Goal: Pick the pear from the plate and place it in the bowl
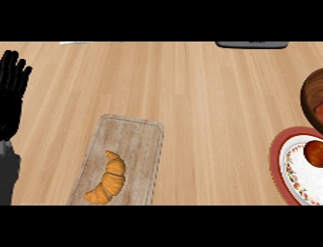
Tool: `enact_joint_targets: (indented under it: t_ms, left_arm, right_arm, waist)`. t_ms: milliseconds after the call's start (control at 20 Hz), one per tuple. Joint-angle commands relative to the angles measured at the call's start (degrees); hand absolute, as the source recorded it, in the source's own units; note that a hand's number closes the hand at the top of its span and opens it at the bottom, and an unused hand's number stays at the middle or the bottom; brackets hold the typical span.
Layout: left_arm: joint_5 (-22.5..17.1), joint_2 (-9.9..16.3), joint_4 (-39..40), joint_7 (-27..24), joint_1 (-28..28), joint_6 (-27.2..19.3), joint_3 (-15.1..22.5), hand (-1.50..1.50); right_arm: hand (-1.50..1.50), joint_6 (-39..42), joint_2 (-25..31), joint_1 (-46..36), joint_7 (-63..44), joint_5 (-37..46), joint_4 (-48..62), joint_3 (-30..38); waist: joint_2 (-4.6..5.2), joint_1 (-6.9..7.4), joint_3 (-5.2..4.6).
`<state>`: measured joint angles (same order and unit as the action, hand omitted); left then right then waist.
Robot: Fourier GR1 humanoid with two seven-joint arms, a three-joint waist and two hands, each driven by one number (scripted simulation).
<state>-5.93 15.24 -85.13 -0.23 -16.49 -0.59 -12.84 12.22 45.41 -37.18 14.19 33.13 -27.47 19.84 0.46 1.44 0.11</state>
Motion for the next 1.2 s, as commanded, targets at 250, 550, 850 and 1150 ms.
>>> enact_joint_targets:
  t_ms: [250,550,850,1150]
  left_arm:
    - [-0.8,0.6,-2.6,1.1,1.3,0.4,-0.7,0.00]
    - [0.9,-0.6,1.1,0.9,-1.1,-1.3,0.3,0.00]
    - [-0.3,0.7,1.1,-2.2,0.6,0.9,-1.2,0.00]
    - [-0.3,0.3,0.9,-2.6,1.5,0.8,-1.2,0.00]
  right_arm:
    - [-1.50,-3.3,-1.6,-3.2,8.3,-9.6,7.6,10.4]
    - [-1.50,-8.3,2.2,-2.1,11.8,-15.3,9.6,17.7]
    - [-1.50,-5.6,9.6,1.0,12.1,-20.4,15.1,24.2]
    - [-1.50,4.3,16.7,7.7,15.5,-24.7,18.1,28.7]
  waist:
    - [0.04,0.15,0.09]
    - [0.26,-0.82,0.08]
    - [0.50,-0.29,0.18]
    - [0.59,-0.73,0.43]
